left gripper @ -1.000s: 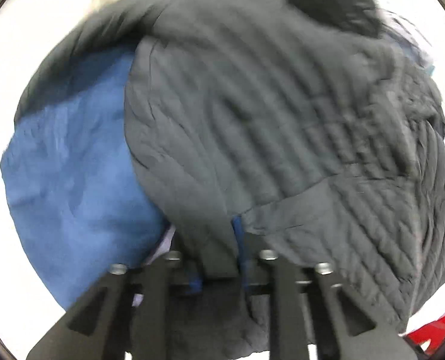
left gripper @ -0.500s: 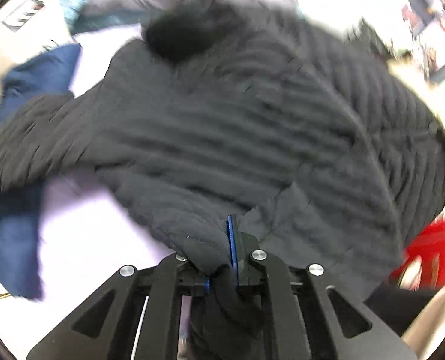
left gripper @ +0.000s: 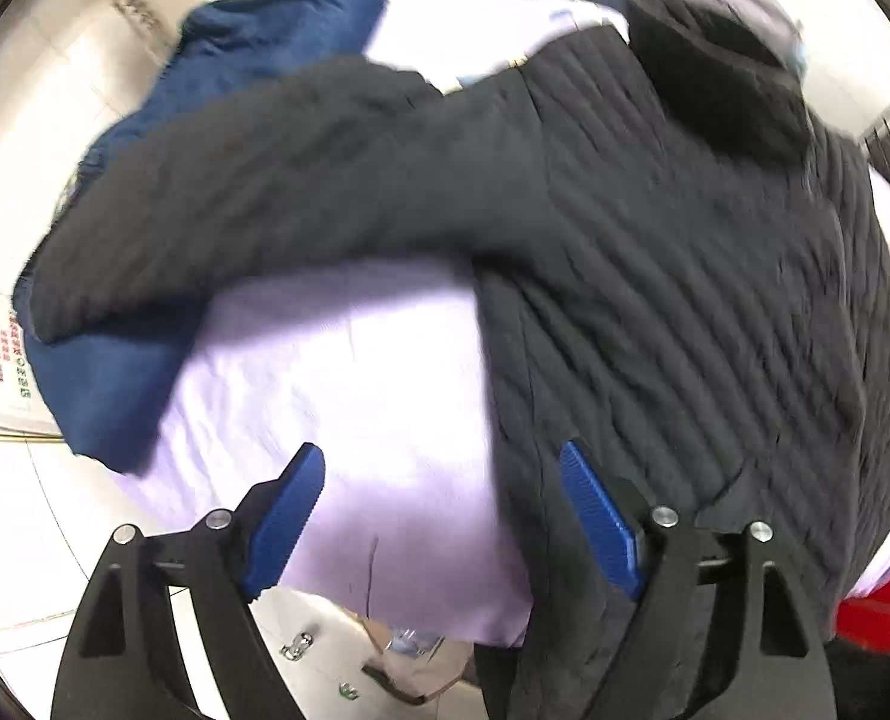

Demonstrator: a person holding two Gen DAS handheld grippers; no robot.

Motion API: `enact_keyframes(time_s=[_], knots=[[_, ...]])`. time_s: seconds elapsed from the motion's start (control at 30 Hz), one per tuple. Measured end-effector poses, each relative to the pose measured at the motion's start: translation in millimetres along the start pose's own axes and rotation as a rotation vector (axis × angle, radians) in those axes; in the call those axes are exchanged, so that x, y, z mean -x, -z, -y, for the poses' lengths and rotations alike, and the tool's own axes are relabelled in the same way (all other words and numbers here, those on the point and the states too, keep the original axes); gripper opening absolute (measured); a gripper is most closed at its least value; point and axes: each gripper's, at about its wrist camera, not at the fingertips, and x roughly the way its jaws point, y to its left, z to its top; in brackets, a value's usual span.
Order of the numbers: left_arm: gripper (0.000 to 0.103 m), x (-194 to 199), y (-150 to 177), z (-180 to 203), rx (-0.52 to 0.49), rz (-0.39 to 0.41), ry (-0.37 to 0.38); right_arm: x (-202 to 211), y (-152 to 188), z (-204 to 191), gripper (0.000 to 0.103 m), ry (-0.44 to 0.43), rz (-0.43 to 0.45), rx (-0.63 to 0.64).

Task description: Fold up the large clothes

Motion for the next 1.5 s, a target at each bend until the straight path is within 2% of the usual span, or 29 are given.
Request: enact_keyframes(time_s=[0.07, 0.1, 0.13, 0.2, 0.27, 0.33, 0.37, 0.4, 0.43, 0.47, 0.5, 0.53, 0.57, 0.63, 0.7, 0.8, 0.87, 0.93, 0.97, 1.07, 1.13, 1.17, 1.2, 1.23, 1.27, 1.33, 1.4, 1.47, 1.5], knots=[[0.079, 13, -15, -8, 0.043, 0.028, 0.013, -17, -57, 0, 0.079, -0.043, 0.060, 0.018], [0.079, 23, -11, -20, 0.059, 0.034, 0.030, -23, -77, -4, 0.079, -0.048, 0.071, 0.018], [0.080, 26, -1, -8, 0.076, 0.042, 0.050, -40, -102, -9, 0.080, -0.044, 0.072, 0.014], [0.083, 30, 9, 4, 0.105, 0.051, 0.081, -82, -140, -10, 0.089, -0.038, 0.027, -0.018], [0.084, 41, 30, 16, 0.106, 0.045, 0.088, -132, -163, -9, 0.090, -0.003, -0.056, -0.075], [0.084, 39, 41, 21, 0.102, 0.031, 0.071, -178, -172, 0, 0.090, -0.012, -0.156, -0.154], [0.084, 39, 51, 22, 0.099, 0.022, 0.059, -204, -167, 7, 0.090, -0.057, -0.239, -0.219], [0.084, 37, 57, 24, 0.099, 0.017, 0.051, -219, -157, 11, 0.090, -0.104, -0.278, -0.282], [0.084, 36, 61, 24, 0.102, 0.012, 0.043, -223, -154, 13, 0.090, -0.127, -0.261, -0.316], [0.084, 34, 67, 26, 0.113, 0.004, 0.031, -222, -149, 12, 0.086, -0.132, -0.228, -0.313], [0.084, 31, 70, 24, 0.122, -0.003, 0.025, -218, -145, 8, 0.079, -0.134, -0.186, -0.264], [0.084, 30, 73, 25, 0.132, -0.011, 0.021, -212, -142, 4, 0.057, -0.136, -0.159, -0.208], [0.084, 27, 75, 26, 0.138, -0.016, 0.021, -203, -141, 1, 0.029, -0.144, -0.138, -0.159], [0.084, 22, 70, 31, 0.131, -0.026, 0.027, -176, -146, 4, 0.014, -0.146, -0.089, -0.102], [0.084, 18, 57, 41, 0.090, -0.027, 0.036, -135, -159, 17, 0.011, -0.153, 0.013, -0.081], [0.084, 24, 28, 63, 0.002, 0.024, 0.045, -55, -177, 58, 0.009, -0.134, 0.182, -0.112], [0.084, 32, 0, 81, -0.052, 0.082, 0.069, 11, -177, 100, 0.008, -0.067, 0.309, -0.127], [0.084, 38, -20, 95, -0.084, 0.125, 0.088, 42, -172, 144, 0.007, -0.077, 0.335, -0.180], [0.084, 40, -34, 106, -0.102, 0.150, 0.102, 51, -166, 158, 0.007, -0.080, 0.337, -0.212], [0.084, 40, -57, 129, -0.124, 0.188, 0.138, 72, -126, 211, 0.008, -0.009, 0.332, -0.313], [0.084, 33, -65, 142, -0.125, 0.182, 0.164, 63, -84, 259, 0.015, -0.044, 0.291, -0.491], [0.084, 28, -66, 148, -0.122, 0.176, 0.175, 54, -71, 276, 0.029, -0.078, 0.267, -0.562], [0.084, 18, -66, 154, -0.113, 0.156, 0.197, 38, -50, 297, 0.041, -0.100, 0.206, -0.670], [0.084, 10, -64, 157, -0.106, 0.135, 0.202, 24, -31, 309, 0.070, -0.074, 0.128, -0.749], [0.084, -1, -60, 160, -0.106, 0.106, 0.189, 16, -16, 313, 0.074, -0.050, 0.078, -0.798], [0.084, -14, -51, 161, -0.124, 0.070, 0.160, 23, 23, 323, 0.073, -0.127, 0.136, -0.935], [0.084, -22, -39, 152, -0.131, 0.053, 0.129, 45, 40, 316, 0.073, -0.082, 0.165, -0.965], [0.084, -28, -28, 134, -0.108, 0.045, 0.094, 67, 39, 291, 0.073, -0.073, 0.217, -0.905], [0.084, -30, -24, 124, -0.096, 0.042, 0.079, 85, 27, 260, 0.073, -0.066, 0.257, -0.786]])
